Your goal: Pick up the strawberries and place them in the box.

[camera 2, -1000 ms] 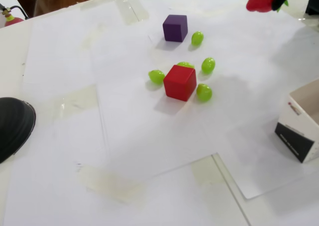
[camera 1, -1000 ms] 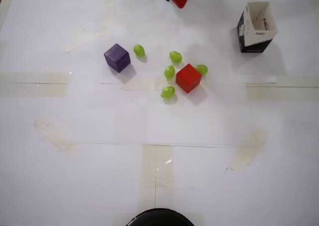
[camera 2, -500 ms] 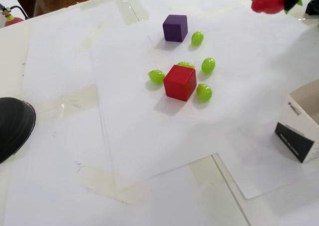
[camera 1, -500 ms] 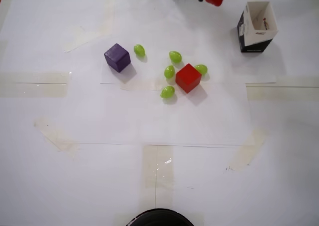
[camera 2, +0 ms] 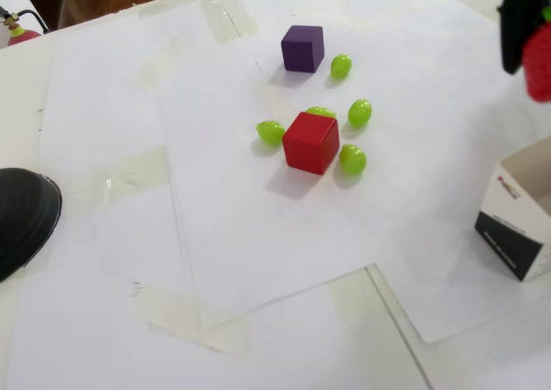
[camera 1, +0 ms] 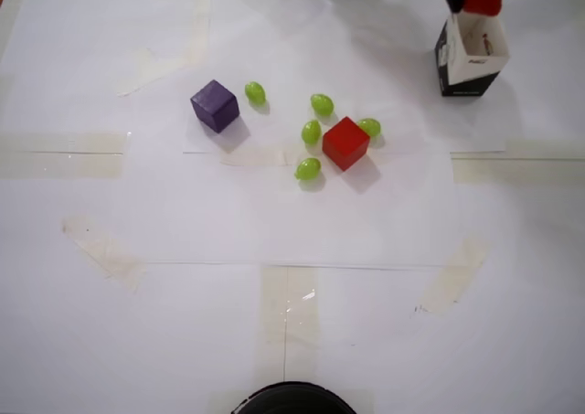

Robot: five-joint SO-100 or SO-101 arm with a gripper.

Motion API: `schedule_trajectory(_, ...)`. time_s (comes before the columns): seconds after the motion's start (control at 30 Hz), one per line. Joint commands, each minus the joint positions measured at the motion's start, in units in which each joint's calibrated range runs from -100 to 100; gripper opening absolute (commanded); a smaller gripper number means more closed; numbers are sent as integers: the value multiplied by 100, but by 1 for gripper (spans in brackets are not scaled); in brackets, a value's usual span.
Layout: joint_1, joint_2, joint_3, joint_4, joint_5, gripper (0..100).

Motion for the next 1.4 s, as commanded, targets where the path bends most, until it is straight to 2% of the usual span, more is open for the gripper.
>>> schedule_trajectory(0.0, -215, 115, -399, -124, -39, 13)
schedule_trajectory(0.47, -355, 209, 19, -344, -78, 14)
schedule_trajectory(0.93, -340, 158, 755, -1210, -220, 25)
schedule_trajectory(1.27, -282, 72, 755, -1178, -166, 28)
schedule_trajectory(1.37, -274, -14, 719, -1145, -59, 32)
